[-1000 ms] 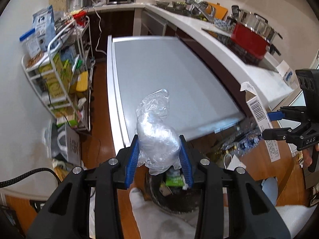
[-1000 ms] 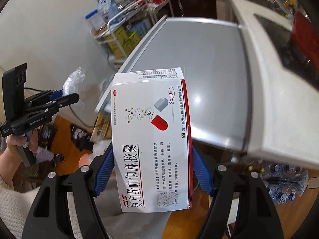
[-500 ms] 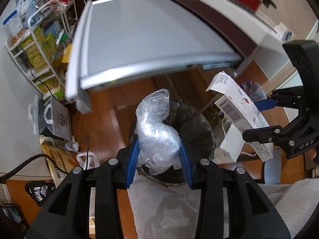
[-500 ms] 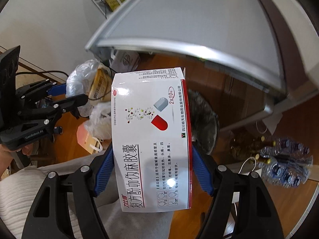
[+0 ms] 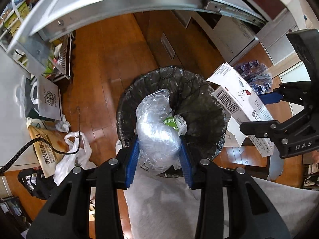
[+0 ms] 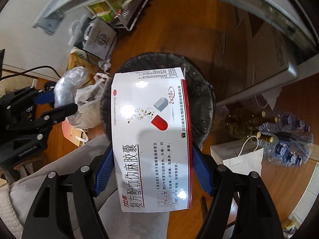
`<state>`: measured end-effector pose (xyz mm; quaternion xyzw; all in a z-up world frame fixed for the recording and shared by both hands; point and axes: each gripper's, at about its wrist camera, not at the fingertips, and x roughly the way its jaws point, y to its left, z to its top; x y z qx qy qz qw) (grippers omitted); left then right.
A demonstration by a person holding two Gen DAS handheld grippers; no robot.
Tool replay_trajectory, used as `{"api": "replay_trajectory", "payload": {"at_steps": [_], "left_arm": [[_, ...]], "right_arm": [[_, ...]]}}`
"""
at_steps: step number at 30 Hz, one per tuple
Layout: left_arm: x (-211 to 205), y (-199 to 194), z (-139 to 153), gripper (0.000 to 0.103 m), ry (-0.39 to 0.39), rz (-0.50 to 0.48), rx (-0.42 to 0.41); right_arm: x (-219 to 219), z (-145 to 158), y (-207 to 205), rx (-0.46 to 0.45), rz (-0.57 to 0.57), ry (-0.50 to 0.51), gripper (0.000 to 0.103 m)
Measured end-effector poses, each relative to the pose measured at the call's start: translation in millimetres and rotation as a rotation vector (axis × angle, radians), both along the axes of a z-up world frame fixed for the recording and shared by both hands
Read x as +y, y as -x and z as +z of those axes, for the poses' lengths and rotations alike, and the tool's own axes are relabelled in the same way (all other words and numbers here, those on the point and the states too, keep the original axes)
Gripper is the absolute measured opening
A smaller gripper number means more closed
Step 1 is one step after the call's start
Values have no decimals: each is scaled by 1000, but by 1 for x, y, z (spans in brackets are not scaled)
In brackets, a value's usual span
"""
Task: Collect trash
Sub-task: 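Open both tools to drop the wrap and box into the bin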
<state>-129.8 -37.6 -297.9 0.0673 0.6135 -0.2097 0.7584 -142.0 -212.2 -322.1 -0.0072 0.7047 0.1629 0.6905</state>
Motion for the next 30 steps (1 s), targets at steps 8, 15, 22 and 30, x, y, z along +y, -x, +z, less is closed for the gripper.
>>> {"api": "replay_trajectory", "payload": {"at_steps": [8, 15, 22, 30], "left_arm": [[-6, -4, -12, 39, -1, 5, 35], [-14, -12, -15, 40, 5, -3, 42], [-14, -18, -10, 73, 15, 12, 34], [-11, -23, -5, 83, -3, 30, 21]], "right_arm": [[2, -14, -5, 14, -1, 22, 71], [1, -20, -9, 26, -9, 13, 71], [-3, -20, -12, 25, -29, 8, 81], [-16, -12, -13, 4, -64, 20, 87]]}}
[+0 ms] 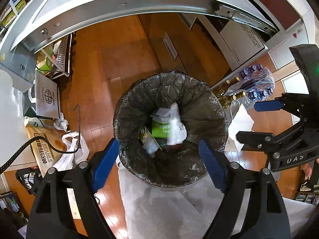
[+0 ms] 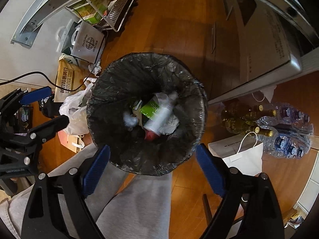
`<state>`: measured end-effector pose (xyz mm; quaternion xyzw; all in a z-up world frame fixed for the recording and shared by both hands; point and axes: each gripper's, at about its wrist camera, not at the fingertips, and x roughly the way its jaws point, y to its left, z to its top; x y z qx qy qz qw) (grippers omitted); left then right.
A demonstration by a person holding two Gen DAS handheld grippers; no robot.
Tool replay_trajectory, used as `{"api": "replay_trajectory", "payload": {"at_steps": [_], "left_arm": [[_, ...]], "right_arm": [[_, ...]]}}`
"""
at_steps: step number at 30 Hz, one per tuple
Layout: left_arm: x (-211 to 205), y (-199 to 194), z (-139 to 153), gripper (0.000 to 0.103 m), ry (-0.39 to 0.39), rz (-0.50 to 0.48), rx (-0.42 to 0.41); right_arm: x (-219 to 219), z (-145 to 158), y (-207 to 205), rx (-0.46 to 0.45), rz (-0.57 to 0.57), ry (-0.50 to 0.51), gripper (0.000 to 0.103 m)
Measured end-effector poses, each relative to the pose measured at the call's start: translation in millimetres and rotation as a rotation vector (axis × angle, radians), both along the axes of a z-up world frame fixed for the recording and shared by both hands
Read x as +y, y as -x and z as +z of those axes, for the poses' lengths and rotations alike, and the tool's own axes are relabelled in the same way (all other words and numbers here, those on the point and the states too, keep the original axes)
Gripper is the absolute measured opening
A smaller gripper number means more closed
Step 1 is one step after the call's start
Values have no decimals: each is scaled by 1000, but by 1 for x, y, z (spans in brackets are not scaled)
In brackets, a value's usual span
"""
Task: Collect trash
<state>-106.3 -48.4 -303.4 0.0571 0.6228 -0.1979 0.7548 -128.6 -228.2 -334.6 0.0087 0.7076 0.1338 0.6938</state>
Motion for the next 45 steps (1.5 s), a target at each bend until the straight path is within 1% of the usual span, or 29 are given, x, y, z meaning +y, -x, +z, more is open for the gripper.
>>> {"api": "replay_trajectory", "payload": {"at_steps": [7, 11, 18, 25, 28, 35, 39, 45], "left_arm": [[3, 3, 5, 83, -16, 1, 6], [2, 5, 12, 83, -25, 1, 0], [0, 5, 28, 83, -14, 18, -18], [-2, 6, 49, 83, 10, 34, -42], [-2, 6, 60, 83, 8, 43, -66], [3, 1, 85, 83, 19, 83, -114], [5, -3, 99, 83, 39, 108, -138], [7, -11, 115, 83, 44, 125, -170]], "right_arm": [[-9, 18, 8, -27, 7, 38, 88], [-12, 31, 13, -51, 11, 52, 92], [-13, 53, 16, -74, -19, 8, 93], [-2, 81, 14, -111, -27, -34, 93], [-1, 93, 12, -136, -39, -44, 93], [0, 129, 4, -225, -71, -57, 93], [-1, 138, -2, -250, -80, -67, 93], [0, 151, -8, -284, -87, -74, 93]]}}
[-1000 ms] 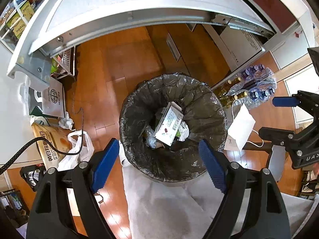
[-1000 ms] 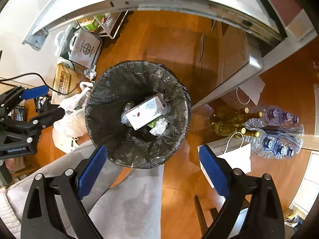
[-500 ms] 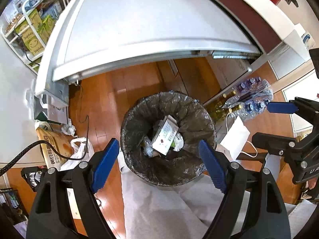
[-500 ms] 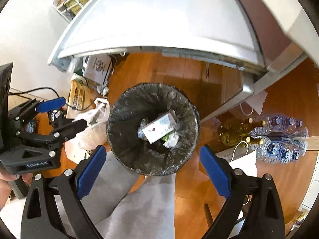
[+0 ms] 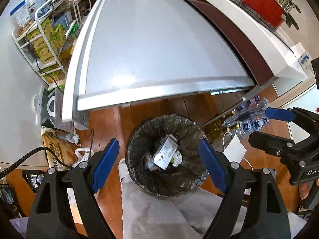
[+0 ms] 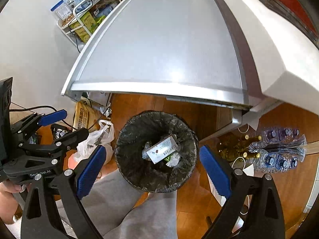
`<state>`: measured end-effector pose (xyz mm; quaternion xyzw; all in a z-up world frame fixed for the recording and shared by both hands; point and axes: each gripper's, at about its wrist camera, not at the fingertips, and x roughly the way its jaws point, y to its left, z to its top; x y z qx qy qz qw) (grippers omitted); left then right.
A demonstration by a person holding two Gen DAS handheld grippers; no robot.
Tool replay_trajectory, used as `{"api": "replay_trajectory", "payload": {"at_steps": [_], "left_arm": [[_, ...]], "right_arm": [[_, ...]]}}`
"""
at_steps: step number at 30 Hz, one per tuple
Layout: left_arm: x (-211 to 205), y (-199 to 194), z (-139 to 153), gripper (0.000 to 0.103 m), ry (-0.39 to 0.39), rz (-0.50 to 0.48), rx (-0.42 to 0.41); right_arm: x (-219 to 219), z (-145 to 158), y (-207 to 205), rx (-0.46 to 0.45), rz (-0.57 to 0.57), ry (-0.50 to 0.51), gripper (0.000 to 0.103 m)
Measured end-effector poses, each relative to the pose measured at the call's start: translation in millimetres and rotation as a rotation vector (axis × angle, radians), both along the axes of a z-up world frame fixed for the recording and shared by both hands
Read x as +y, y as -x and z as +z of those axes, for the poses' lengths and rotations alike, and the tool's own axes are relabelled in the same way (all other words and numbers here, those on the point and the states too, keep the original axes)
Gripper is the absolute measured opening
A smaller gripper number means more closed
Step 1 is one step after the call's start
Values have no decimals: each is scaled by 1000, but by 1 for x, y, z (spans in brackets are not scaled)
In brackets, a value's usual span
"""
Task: Collect trash
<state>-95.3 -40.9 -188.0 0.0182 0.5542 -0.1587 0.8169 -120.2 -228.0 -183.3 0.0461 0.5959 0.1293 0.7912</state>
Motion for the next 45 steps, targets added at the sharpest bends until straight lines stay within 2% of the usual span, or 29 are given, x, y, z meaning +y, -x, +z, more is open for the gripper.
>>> {"api": "replay_trajectory", "payload": {"at_steps": [7, 14, 17, 23, 27, 29, 33, 45], "left_arm": [[5, -15, 28, 83, 12, 35, -74], [7, -37, 68, 83, 7, 55, -211], [9, -44, 86, 92, 16, 75, -283], [16, -58, 122, 94, 25, 96, -411], [19, -61, 148, 101, 23, 117, -508], [22, -65, 161, 101, 30, 127, -559], [25, -73, 179, 101, 31, 129, -609], [32, -96, 218, 101, 41, 168, -727]], "right_arm": [[1, 31, -16, -105, -19, 16, 93], [0, 72, -36, -254, -73, 36, 95], [0, 93, -43, -352, -105, 57, 98], [-5, 125, -55, -473, -152, 58, 98], [-12, 151, -62, -572, -196, 56, 98], [-11, 164, -64, -623, -210, 65, 99], [-16, 189, -64, -709, -227, 92, 99], [-8, 222, -75, -812, -254, 132, 99]]}}
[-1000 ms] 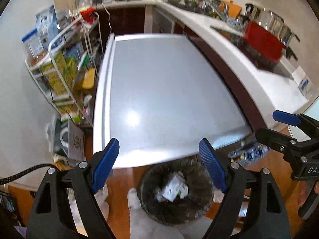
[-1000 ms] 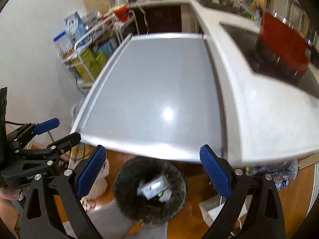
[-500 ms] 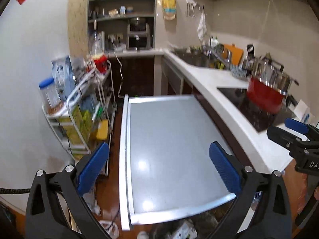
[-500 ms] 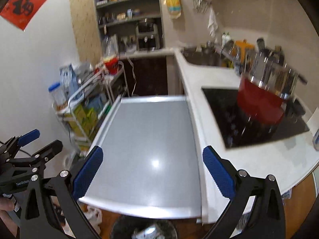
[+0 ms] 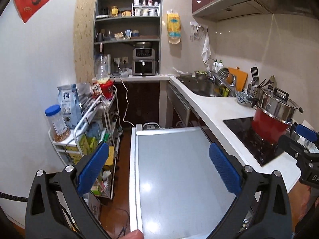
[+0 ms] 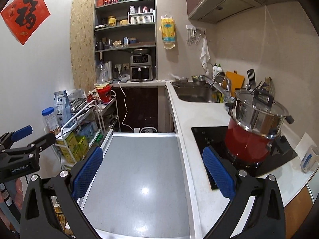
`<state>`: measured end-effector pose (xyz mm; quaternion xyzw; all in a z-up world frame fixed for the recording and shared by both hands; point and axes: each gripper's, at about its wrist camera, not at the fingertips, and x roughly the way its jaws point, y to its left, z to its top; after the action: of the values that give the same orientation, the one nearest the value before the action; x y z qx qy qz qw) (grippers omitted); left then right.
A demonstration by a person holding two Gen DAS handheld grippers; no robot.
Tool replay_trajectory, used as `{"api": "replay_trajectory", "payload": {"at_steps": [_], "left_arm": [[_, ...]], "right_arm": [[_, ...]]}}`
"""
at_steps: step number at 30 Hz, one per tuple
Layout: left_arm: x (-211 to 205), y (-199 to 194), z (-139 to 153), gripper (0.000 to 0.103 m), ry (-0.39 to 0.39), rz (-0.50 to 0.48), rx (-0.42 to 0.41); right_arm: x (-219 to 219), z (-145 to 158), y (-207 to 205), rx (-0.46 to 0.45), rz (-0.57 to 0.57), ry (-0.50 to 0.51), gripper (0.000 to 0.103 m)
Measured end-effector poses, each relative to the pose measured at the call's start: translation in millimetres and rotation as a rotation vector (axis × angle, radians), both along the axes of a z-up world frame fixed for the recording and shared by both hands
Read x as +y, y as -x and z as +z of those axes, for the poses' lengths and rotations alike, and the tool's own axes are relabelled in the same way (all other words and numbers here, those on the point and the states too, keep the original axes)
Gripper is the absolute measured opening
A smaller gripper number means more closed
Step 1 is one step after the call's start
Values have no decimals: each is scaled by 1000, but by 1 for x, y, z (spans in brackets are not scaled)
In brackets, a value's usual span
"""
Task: Collect trash
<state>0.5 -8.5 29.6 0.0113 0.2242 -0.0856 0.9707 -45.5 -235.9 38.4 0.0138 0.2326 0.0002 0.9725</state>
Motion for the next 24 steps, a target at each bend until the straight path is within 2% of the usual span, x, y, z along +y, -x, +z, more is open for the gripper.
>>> {"api": "replay_trajectory", "payload": {"at_steps": [24], "left_arm": [[9, -21, 24, 101, 23, -22, -26]], "right_arm": [[6, 23, -24, -70, -40, -2, 99]]}}
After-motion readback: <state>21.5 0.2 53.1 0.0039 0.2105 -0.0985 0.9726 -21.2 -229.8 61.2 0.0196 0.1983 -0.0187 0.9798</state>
